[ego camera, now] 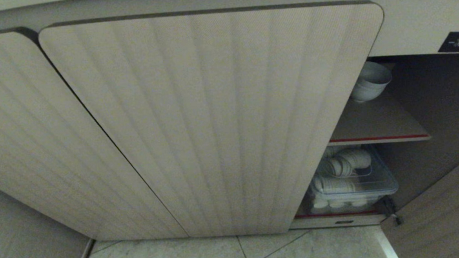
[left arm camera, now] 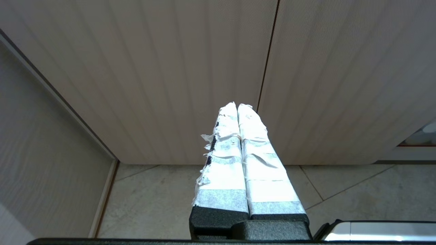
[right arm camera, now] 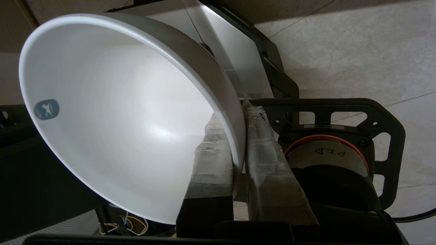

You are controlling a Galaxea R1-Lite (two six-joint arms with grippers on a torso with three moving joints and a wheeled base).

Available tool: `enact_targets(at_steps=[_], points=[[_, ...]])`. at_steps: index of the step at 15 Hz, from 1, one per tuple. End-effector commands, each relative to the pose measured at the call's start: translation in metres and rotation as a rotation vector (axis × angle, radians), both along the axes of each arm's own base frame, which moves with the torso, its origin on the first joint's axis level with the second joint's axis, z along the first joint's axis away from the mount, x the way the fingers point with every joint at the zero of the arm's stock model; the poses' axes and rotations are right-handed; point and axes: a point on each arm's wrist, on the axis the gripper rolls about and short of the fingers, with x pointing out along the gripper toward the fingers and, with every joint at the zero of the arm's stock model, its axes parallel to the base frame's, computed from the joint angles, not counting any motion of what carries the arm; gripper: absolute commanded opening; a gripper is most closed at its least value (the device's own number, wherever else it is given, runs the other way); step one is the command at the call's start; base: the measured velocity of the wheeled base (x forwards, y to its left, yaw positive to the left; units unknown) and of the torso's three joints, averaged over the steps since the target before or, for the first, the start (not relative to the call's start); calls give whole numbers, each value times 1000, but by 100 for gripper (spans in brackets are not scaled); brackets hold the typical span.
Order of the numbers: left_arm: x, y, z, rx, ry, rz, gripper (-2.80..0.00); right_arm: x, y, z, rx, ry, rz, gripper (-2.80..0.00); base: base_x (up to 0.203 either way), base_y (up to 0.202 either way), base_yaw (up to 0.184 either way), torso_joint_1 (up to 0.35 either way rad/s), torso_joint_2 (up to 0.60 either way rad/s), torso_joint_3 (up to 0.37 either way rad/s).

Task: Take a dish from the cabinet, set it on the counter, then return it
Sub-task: Put it back into the cabinet

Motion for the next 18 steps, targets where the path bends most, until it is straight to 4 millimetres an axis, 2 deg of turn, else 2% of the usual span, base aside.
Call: enact_targets(at_steps=[1, 14, 18], points=[[0, 0, 0, -1, -1, 0, -280, 0, 0, 0, 3, 5, -1, -280, 0, 0, 0, 0, 0, 0], [0, 0, 0, -1, -1, 0, -280, 6, 0, 2, -1, -34, -1, -280, 0, 0, 0, 0, 0, 0], [0, 0, 0, -1, -1, 0, -280, 16, -1, 2, -1, -47, -7, -280, 0, 0, 0, 0, 0, 0]])
